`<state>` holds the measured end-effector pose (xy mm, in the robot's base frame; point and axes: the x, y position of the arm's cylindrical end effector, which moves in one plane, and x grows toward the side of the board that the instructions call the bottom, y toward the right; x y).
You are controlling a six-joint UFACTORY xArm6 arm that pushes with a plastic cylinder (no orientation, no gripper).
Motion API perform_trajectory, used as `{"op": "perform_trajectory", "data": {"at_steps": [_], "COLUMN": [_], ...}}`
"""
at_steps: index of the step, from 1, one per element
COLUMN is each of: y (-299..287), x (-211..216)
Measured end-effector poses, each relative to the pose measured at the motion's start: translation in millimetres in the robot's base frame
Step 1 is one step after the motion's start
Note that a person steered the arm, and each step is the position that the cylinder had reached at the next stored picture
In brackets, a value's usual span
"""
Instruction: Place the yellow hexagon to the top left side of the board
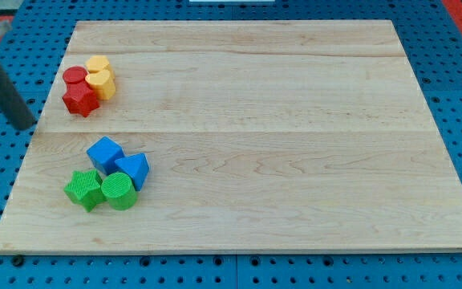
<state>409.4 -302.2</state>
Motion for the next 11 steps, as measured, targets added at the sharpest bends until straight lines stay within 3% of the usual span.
{"op": "perform_trajectory", "data": {"at_steps": [1,2,4,8,9,11], "y": [5.1,41.4,99.2,200.5,130.1,141.9], "x": [-66.3,-91.9,-65.1,-120.1,-120.4,-138.9]}}
